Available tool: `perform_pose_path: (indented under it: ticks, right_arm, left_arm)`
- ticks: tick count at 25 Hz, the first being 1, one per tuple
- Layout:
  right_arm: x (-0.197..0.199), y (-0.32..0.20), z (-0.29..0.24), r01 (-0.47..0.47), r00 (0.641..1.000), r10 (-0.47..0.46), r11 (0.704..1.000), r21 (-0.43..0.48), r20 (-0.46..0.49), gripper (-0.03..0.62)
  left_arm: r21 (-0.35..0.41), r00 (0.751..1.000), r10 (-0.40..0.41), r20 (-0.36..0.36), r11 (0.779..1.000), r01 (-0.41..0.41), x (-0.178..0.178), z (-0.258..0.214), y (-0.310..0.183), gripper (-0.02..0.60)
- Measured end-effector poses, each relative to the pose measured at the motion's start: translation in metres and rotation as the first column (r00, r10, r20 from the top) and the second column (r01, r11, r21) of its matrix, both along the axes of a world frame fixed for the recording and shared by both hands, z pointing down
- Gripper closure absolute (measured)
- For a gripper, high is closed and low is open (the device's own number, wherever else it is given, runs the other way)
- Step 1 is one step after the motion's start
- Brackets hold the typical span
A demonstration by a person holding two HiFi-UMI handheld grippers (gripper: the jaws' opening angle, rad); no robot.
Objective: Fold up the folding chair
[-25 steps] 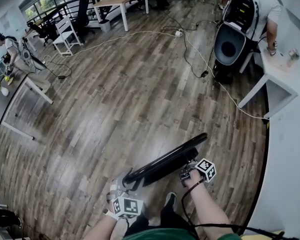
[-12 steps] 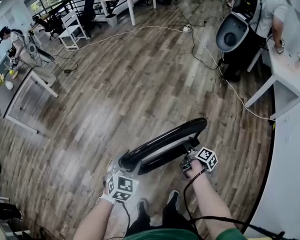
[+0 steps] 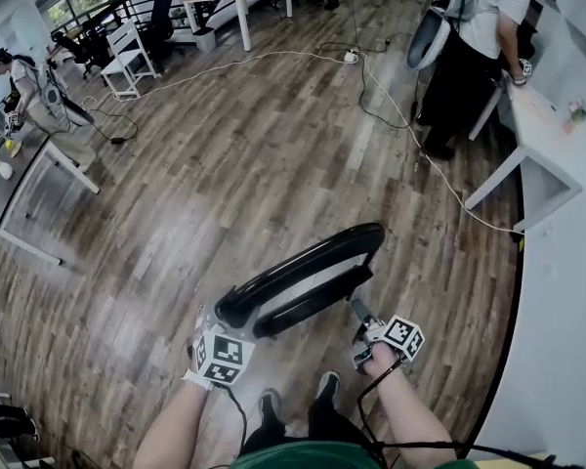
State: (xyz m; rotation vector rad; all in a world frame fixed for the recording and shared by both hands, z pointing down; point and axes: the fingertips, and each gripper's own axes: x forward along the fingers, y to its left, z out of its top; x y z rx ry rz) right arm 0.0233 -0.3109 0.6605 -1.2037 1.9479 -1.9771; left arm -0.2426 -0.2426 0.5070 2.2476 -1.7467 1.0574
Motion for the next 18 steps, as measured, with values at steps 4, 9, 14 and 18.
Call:
perform_pose_path:
  ticks: [4,9,14,18]
  right_arm:
    - [0.003,0.014,-0.055,0.029,1.0,-0.03,0.994,0.107,0.01,0.333]
    - [0.005,0.014,-0.147,0.07,0.997,-0.052,0.944,0.323,-0.063,0.521]
    - [-0.005,0.02,-0.234,0.208,0.964,-0.075,0.807,0.552,-0.254,0.572]
    - [-0.015,0.04,-0.293,0.341,0.894,0.005,0.639,0.689,-0.448,0.572]
  left_arm:
    - [0.007,1.0,0.018,-0.004,1.0,-0.018,0.0,0.0,-0.001,0.342]
    - [0.007,1.0,0.031,-0.005,1.0,-0.031,0.0,-0.004,0.001,0.342]
    - [0.0,0.999,0.032,-0.017,0.999,-0.032,0.0,-0.003,0.005,0.342]
    - [-0.004,0.999,0.032,-0.02,0.999,-0.033,0.002,-0.002,0.007,0.342]
